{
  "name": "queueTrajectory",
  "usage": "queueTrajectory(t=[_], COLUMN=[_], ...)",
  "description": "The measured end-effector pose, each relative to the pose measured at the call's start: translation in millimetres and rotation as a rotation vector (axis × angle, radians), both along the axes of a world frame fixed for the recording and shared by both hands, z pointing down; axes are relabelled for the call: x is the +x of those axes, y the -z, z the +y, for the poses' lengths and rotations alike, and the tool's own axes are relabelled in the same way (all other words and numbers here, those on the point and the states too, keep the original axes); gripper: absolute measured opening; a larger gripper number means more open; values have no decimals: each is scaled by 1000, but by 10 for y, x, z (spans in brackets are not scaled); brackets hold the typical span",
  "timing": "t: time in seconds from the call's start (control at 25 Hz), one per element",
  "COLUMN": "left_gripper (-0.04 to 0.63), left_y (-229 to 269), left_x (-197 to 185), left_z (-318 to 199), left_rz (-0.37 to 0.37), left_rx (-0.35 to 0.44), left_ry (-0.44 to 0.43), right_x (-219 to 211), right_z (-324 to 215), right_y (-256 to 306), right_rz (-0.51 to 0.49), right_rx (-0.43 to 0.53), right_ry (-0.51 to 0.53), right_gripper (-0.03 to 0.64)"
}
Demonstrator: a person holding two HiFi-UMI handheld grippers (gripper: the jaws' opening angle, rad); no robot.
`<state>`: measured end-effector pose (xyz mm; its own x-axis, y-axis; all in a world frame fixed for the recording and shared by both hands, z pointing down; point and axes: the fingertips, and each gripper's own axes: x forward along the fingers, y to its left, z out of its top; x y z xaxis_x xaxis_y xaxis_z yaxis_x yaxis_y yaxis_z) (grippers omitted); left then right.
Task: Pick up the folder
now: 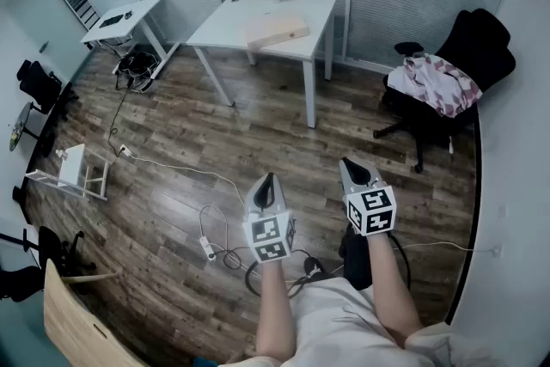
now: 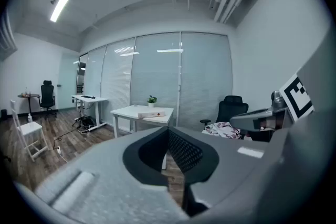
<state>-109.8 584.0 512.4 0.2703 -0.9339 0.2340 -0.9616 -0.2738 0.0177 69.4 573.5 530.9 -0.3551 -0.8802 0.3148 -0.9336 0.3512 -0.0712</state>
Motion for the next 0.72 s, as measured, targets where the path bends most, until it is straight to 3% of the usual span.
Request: queueTrajectory(t=[0.36,0.72], left_gripper=[5,5], left_y=[-93,-118], left_x=[0,-92], left_z=[-291,-1091], left_rz=[6,-9], left_rx=[-9,-54], left_ry=[25,26], right_x=[2,-57], right_z=[-358,-1331], right_y=[-80,-81], right_rz=[44,-81], right_rx=[-21,-48], right_ry=[4,17], right_gripper=[0,0])
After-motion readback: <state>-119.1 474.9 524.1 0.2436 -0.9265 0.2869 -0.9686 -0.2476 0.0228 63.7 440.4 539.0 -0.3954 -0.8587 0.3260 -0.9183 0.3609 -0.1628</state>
